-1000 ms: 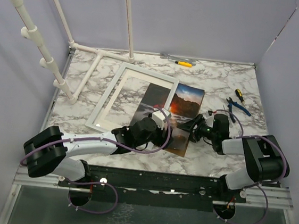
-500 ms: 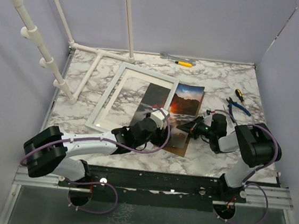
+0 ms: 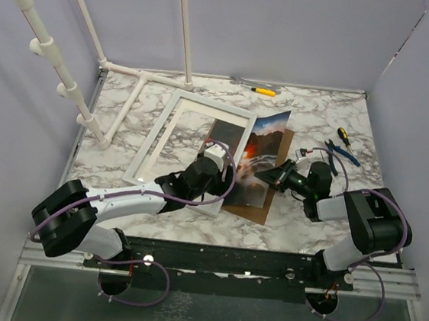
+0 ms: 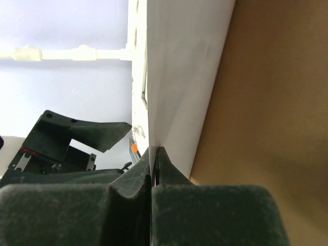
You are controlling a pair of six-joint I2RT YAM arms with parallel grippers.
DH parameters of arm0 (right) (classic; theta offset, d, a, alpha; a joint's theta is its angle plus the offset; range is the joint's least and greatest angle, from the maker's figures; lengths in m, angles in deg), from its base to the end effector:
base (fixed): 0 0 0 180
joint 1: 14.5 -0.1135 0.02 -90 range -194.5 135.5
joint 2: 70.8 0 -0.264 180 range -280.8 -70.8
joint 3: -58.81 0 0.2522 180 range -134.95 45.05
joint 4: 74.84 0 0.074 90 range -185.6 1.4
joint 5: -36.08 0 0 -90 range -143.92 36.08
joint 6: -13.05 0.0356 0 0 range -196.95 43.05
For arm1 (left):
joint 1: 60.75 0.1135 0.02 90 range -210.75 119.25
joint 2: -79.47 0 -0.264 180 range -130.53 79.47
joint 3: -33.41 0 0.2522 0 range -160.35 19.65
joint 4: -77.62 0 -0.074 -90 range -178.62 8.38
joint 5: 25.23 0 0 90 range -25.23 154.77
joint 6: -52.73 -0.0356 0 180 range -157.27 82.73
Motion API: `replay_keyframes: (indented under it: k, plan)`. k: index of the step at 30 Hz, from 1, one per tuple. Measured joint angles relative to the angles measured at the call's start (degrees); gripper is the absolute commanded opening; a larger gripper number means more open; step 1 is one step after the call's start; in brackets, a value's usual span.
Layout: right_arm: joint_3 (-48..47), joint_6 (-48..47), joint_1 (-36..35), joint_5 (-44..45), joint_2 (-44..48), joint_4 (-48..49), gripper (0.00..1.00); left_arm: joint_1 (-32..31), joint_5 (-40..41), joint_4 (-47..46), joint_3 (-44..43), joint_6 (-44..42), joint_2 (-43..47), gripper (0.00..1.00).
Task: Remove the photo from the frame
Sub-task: Pick up the photo from the photo frame.
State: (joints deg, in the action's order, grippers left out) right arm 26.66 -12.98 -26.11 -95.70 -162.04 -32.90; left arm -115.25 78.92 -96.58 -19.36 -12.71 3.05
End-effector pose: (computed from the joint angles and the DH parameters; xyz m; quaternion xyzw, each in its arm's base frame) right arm 0.2414 0.0738 0.1314 0.1417 0.7680 0.5667 0.2626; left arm 0.1717 -0.2258 0.2156 0.1614 0.8440 -0.2364 0.4536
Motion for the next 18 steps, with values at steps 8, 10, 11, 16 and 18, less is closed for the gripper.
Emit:
replay_keyframes:
  k: [8,10,11,16,18]
  plan:
    - [-0.2,-0.5,0.0,-1.0,0.8,1.4,0.0,1.2,-0.2,0.4,0.0,0.7,0.0,0.72]
    - [0.1,0.2,0.0,-1.7,0.8,3.5,0.0,1.6,-0.3,0.5,0.0,0.9,0.1,0.72]
    - [0.2,0.6,0.0,-2.1,0.8,4.5,0.0,2.0,-0.6,0.5,0.0,1.0,0.1,0.72]
    - [0.2,1.3,0.2,-3.0,5.6,4.5,0.0,3.1,-1.3,0.6,0.0,1.4,0.2,0.72]
    - [0.2,0.4,0.5,-3.0,10.5,2.6,0.0,3.3,-1.5,0.6,0.0,1.4,0.2,0.72]
